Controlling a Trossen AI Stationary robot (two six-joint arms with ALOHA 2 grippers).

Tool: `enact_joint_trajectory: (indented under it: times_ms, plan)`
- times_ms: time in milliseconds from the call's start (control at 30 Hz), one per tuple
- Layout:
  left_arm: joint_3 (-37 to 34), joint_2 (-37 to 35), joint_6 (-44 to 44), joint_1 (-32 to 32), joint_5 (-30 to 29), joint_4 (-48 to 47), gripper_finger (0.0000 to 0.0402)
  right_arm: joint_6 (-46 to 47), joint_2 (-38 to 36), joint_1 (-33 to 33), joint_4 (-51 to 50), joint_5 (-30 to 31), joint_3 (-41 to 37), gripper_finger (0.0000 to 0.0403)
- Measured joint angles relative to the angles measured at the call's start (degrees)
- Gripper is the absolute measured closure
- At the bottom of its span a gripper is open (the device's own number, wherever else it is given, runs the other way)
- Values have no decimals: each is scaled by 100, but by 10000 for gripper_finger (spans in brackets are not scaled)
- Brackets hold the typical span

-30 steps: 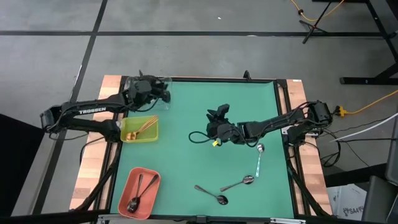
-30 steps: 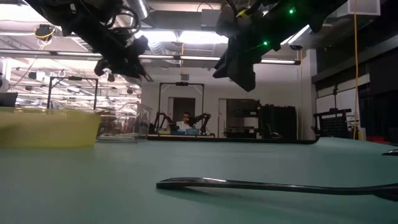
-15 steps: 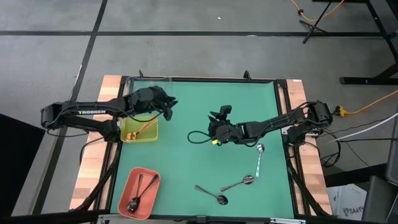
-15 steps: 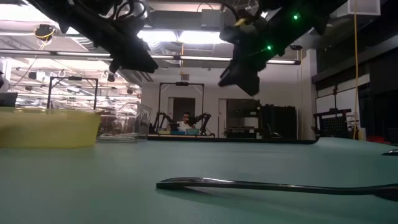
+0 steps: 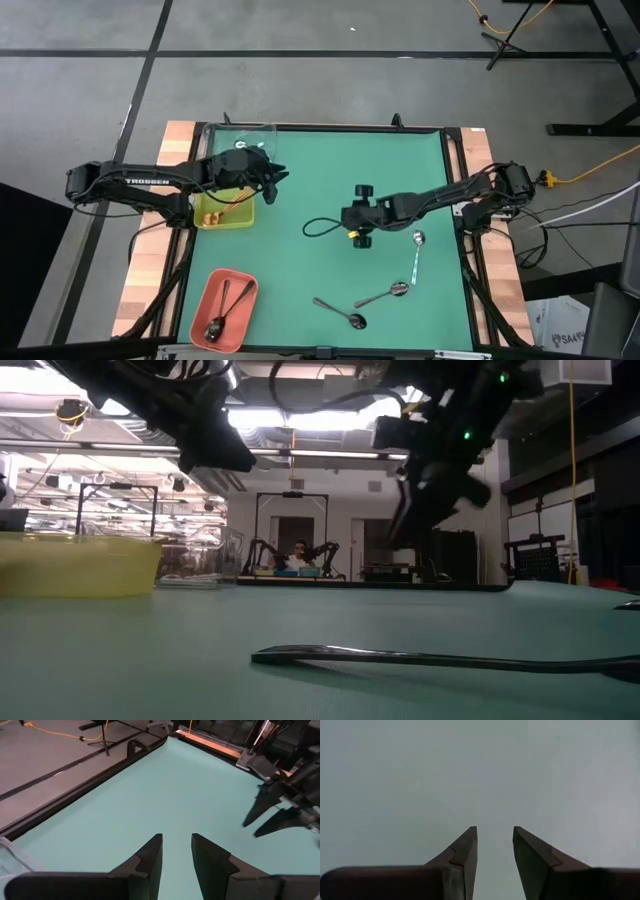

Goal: Sort silverware by color (type)
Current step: Put the black spoon into the orange bin

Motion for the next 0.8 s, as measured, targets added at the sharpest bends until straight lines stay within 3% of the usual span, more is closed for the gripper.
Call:
enact_joint_trajectory:
  times_ms: [133, 333, 633, 800]
  plan:
    - [0, 2, 0, 1, -2, -91, 304, 466, 0, 132, -1085, -617, 456, 288]
    - [2, 2, 0, 3, -2, -97, 304, 934, -1, 765, -1926, -718, 839, 288]
    - [2, 2, 0, 3, -2, -136, 304, 1968, 15, 1766, -2284, -1600, 875, 288]
    - [2, 2, 0, 3, -2, -214, 304, 2446, 17, 2309, -2139, -1780, 875, 288]
